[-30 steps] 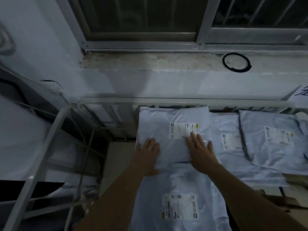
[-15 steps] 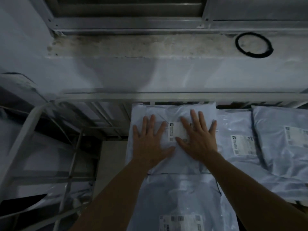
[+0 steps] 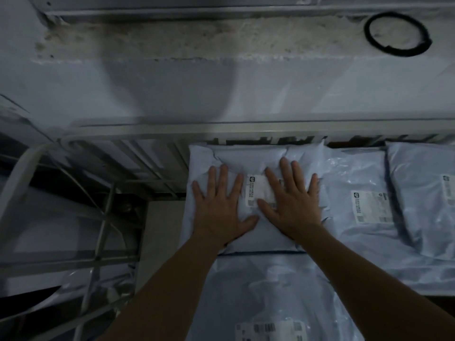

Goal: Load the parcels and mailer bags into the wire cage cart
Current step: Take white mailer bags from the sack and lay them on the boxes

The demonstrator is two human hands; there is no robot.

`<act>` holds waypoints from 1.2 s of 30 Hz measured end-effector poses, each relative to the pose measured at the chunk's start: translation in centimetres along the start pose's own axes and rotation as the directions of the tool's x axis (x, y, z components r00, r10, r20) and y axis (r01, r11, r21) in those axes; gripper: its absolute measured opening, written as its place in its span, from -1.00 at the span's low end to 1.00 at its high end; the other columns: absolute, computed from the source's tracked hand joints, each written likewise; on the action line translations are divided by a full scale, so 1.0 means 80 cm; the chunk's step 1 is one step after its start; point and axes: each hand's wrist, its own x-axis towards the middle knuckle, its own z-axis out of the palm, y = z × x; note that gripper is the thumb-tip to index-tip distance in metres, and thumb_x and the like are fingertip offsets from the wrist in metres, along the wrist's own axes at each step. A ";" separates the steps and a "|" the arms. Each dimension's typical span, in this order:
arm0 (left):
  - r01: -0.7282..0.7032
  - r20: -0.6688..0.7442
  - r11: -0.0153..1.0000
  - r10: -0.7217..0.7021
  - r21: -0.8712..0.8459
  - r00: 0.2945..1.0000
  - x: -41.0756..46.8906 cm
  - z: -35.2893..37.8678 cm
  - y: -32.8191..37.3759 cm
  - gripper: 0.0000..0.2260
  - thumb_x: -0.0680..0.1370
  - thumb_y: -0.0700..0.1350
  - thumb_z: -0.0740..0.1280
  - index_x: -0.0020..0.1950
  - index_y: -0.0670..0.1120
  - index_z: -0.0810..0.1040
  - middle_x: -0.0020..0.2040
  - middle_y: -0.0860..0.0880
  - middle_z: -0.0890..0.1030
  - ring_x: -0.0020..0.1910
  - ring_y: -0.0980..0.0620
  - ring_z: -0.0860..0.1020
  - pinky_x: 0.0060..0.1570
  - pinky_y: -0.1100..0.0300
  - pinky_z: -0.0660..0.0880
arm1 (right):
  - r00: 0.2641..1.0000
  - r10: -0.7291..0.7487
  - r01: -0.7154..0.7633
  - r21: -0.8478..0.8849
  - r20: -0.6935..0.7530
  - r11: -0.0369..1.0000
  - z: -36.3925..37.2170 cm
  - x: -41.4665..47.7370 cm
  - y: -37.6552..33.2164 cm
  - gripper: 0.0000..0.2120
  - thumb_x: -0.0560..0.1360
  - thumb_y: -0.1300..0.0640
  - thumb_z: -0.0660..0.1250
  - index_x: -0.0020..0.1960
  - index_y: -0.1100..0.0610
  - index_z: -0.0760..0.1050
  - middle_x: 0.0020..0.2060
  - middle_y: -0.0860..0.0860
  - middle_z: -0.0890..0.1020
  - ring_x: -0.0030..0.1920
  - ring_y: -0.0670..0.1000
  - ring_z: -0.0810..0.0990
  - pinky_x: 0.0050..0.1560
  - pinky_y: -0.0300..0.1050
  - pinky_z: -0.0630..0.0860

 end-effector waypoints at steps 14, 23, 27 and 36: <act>0.000 -0.074 0.995 0.007 0.095 0.997 0.001 0.033 0.007 -0.11 0.48 0.50 0.06 0.62 -0.07 0.17 0.60 -0.30 0.07 0.57 -0.35 0.04 0.37 -0.48 0.04 | 0.997 -0.017 0.019 0.031 -0.070 0.999 0.032 0.002 0.000 -0.24 0.54 -0.44 -0.12 0.64 -0.10 -0.07 0.63 0.07 -0.08 0.62 0.12 -0.11 0.51 0.38 -0.14; 0.010 -0.091 0.995 -0.001 0.095 0.996 0.003 0.048 0.006 -0.12 0.48 0.51 0.00 0.61 -0.07 0.18 0.60 -0.30 0.06 0.57 -0.34 0.03 0.37 -0.49 0.03 | 0.992 -0.024 0.026 0.021 -0.127 0.999 0.042 0.005 0.001 -0.26 0.56 -0.40 -0.03 0.63 -0.08 0.01 0.63 0.08 -0.01 0.61 0.14 -0.05 0.51 0.40 -0.10; 0.013 -0.083 0.997 -0.007 0.077 0.997 0.004 0.052 0.006 -0.11 0.47 0.51 0.01 0.61 -0.06 0.19 0.60 -0.29 0.06 0.58 -0.33 0.03 0.36 -0.49 0.03 | 0.991 -0.025 0.028 0.017 -0.132 0.999 0.044 0.005 0.001 -0.26 0.56 -0.40 -0.04 0.63 -0.08 0.01 0.63 0.08 -0.02 0.61 0.13 -0.06 0.51 0.39 -0.10; 0.007 -0.096 0.998 -0.001 0.062 0.995 0.006 0.059 0.006 -0.13 0.46 0.50 0.08 0.59 -0.05 0.25 0.58 -0.30 0.15 0.56 -0.34 0.10 0.36 -0.49 0.06 | 0.996 -0.018 0.017 -0.010 -0.086 1.000 0.046 0.008 0.000 -0.26 0.55 -0.42 -0.09 0.63 -0.09 -0.01 0.63 0.05 -0.06 0.61 0.10 -0.14 0.51 0.36 -0.18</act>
